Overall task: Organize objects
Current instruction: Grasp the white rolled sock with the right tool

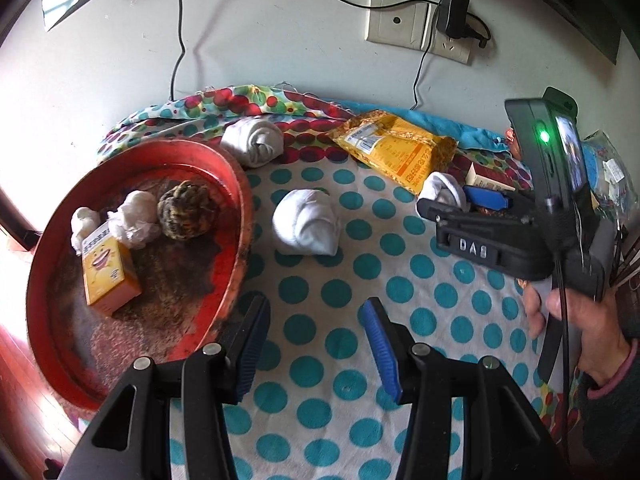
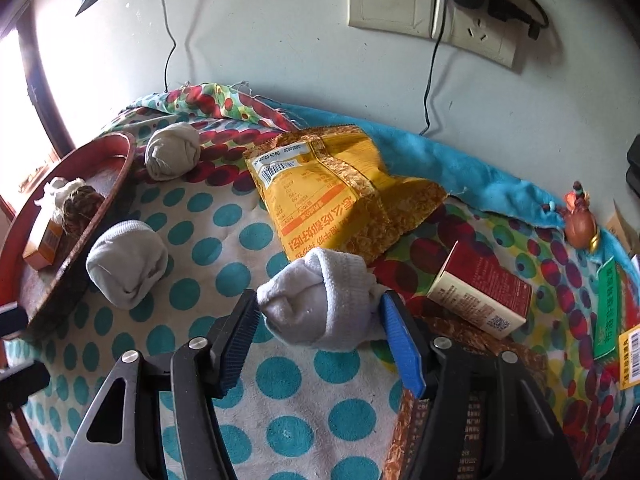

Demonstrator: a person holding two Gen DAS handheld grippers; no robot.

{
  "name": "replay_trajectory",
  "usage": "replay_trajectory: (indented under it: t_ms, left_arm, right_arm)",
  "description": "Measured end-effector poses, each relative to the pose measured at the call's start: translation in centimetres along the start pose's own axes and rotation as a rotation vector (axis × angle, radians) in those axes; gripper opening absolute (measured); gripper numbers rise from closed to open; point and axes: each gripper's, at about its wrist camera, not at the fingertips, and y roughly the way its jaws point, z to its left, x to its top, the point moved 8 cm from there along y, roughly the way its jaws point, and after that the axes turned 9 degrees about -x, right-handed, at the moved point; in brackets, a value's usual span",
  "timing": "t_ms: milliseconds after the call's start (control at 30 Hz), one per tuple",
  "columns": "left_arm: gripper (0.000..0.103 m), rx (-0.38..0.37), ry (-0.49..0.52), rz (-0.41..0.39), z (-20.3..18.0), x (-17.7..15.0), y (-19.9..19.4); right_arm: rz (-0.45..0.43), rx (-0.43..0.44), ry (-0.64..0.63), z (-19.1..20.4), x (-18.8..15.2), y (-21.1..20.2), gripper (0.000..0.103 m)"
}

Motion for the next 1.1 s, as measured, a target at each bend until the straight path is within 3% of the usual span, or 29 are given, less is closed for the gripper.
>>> replay_trajectory:
  t_ms: [367,500,667,767,933,1000,1067,1100]
  left_arm:
    - [0.050,0.049,0.019,-0.002,0.0,2.8,4.6]
    - [0.050,0.091,0.026,0.002,0.3,3.4,6.0]
    - [0.062,0.157,0.035,-0.039,1.0,4.4,6.8]
    - [0.062,0.187,0.041,-0.050,1.5,4.6,7.4]
    - [0.062,0.156,0.049,-0.086,1.7,4.3,7.3]
    - [0.057,0.150,0.048,-0.089,1.8,4.4,7.3]
    - [0.039,0.170,0.045,-0.089,2.1,4.5,7.3]
    - [0.039,0.162,0.039,-0.089,2.3,4.6,7.3]
  right_arm:
    - [-0.079,-0.063,-0.094,-1.0,-1.1,-1.2,0.038]
    - [-0.082,-0.054,-0.071,-2.5,-1.8,-1.6,0.036]
    - [-0.102,-0.037,-0.062,-3.1,-2.4,-2.1,0.036]
    - [-0.103,-0.035,-0.054,-3.0,-2.4,-2.1,0.036]
    - [-0.099,-0.037,-0.052,-2.8,-2.4,-2.1,0.036]
    - [-0.097,-0.034,-0.051,-2.7,-2.4,-2.0,0.036]
    - [-0.097,-0.033,-0.050,-2.7,-2.4,-2.1,0.037]
    - [-0.096,-0.031,-0.049,-2.7,-2.4,-2.0,0.037]
